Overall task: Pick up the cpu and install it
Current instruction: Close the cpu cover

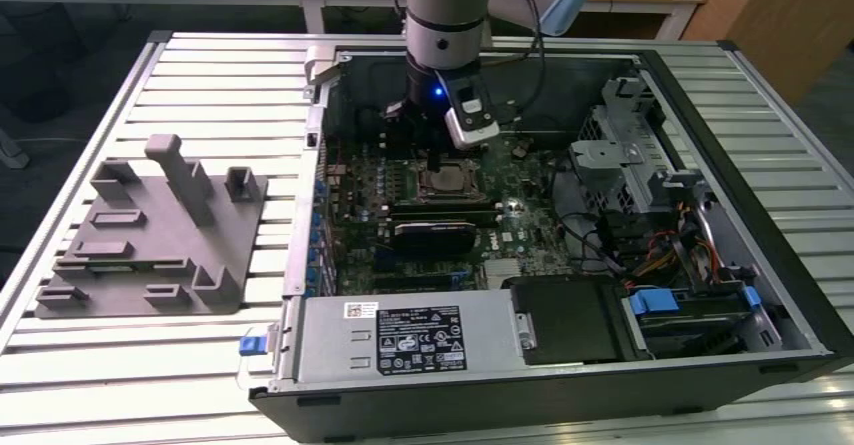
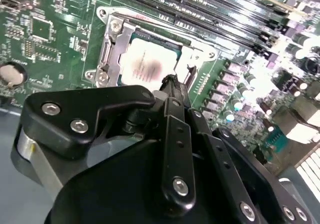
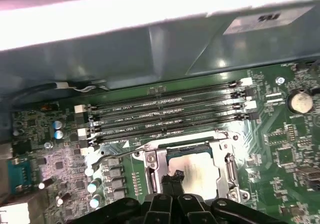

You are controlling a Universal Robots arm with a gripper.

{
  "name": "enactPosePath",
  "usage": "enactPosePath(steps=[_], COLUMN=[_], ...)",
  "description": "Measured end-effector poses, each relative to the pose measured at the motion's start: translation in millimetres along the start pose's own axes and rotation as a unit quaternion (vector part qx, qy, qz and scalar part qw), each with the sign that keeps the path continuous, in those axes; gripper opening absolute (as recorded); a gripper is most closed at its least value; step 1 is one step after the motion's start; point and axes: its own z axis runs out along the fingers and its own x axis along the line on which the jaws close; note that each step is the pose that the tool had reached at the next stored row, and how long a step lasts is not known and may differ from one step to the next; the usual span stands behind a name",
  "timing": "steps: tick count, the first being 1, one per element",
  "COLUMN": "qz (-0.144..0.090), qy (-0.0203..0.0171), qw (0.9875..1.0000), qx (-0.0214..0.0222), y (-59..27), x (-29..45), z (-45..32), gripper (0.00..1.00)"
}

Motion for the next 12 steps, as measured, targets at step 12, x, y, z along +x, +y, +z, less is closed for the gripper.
enactPosePath(steps=[12], qz=[0.0], qy=[0.0001], qw=[1.0], qx=[0.0002], y=[0.8], x=[-1.0], z=[-15.4], gripper=[0.11])
